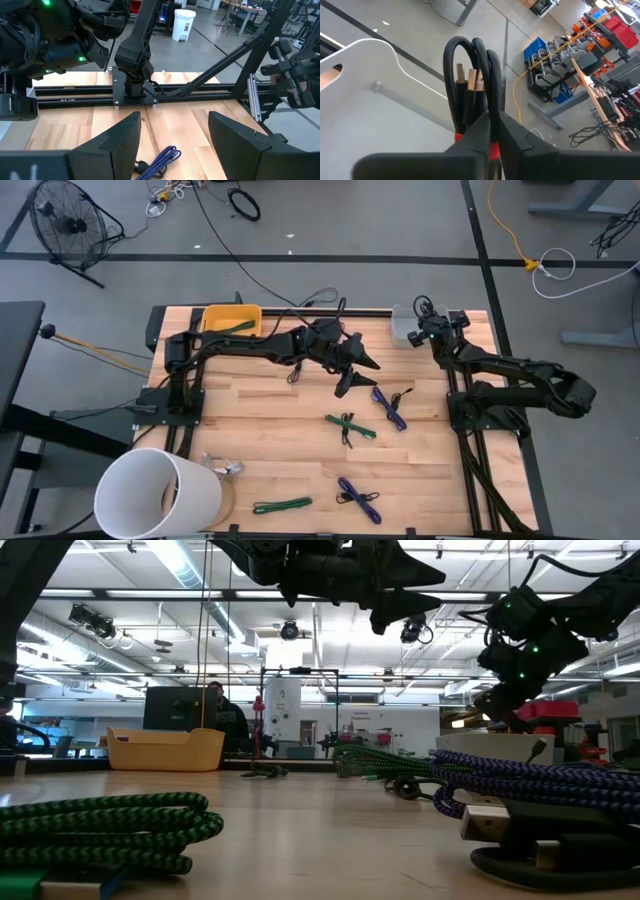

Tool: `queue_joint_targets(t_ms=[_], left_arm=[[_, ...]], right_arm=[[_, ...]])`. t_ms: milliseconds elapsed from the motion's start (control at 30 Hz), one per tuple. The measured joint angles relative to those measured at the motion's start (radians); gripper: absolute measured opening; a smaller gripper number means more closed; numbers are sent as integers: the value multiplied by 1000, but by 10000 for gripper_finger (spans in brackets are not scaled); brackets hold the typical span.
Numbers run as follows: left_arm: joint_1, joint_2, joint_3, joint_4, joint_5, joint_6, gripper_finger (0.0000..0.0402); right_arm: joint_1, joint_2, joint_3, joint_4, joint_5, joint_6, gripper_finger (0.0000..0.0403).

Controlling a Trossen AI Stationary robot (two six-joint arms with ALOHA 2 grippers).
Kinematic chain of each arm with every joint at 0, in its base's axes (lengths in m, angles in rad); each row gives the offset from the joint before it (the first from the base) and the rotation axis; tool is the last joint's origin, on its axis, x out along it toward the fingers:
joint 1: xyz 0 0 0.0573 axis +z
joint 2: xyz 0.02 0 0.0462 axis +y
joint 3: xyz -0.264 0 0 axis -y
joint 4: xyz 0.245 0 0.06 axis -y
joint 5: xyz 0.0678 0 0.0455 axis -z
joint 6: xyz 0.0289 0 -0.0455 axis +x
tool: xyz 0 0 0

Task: Pick & Place USB Port
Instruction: Put the black charger cable into the gray bin

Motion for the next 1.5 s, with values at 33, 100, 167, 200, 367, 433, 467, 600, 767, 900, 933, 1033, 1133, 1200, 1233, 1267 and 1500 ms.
queue_joint_targets(t_ms=[33, 100, 167, 200, 367, 433, 467, 600, 767, 900, 933, 1033, 1133, 1200, 1233, 1267, 1500], left_arm=[[0, 0, 0, 0, 0, 0, 236], [0, 0, 0, 0, 0, 0, 236], [0, 0, 0, 0, 0, 0, 236], [0, 0, 0, 0, 0, 0, 236], [0, 0, 0, 0, 0, 0, 236], [0, 0, 0, 0, 0, 0, 236], [0, 0, 0, 0, 0, 0, 236], [0, 0, 0, 0, 0, -1, 236], [0, 0, 0, 0, 0, -2, 236], [0, 0, 0, -2, 0, -3, 236], [0, 0, 0, -4, 0, -3, 236], [0, 0, 0, -6, 0, -2, 236], [0, 0, 0, -8, 0, -2, 236], [0, 0, 0, -9, 0, -2, 236], [0, 0, 1, -9, 0, -1, 236], [0, 0, 1, -9, 0, -1, 236], [0, 0, 1, -9, 0, 1, 236]], right_arm=[[0, 0, 0, 0, -7, 0, 54], [0, 0, 0, 1, -13, 2, 82], [0, 0, 0, 4, -13, 3, 111], [0, 0, 0, 9, -13, 3, 125], [0, 0, 0, 41, -27, 31, 177], [0, 0, 0, 46, -36, 28, 187], [0, 0, 0, 48, -39, 25, 191], [0, 0, 0, 48, -54, 7, 198], [0, 0, 0, 55, -57, 0, 180], [0, 4, -1, 43, -60, 13, 155], [-2, 4, -1, 46, -85, 46, 150], [-41, 19, -1, 81, -202, 61, 145], [-69, 30, -1, 76, -202, 40, 154], [-68, 37, -1, 78, -205, 37, 167], [-67, 42, -1, 79, -207, 36, 175], [-67, 45, -1, 81, -207, 34, 184], [-68, 69, -1, 97, -188, 27, 227]])
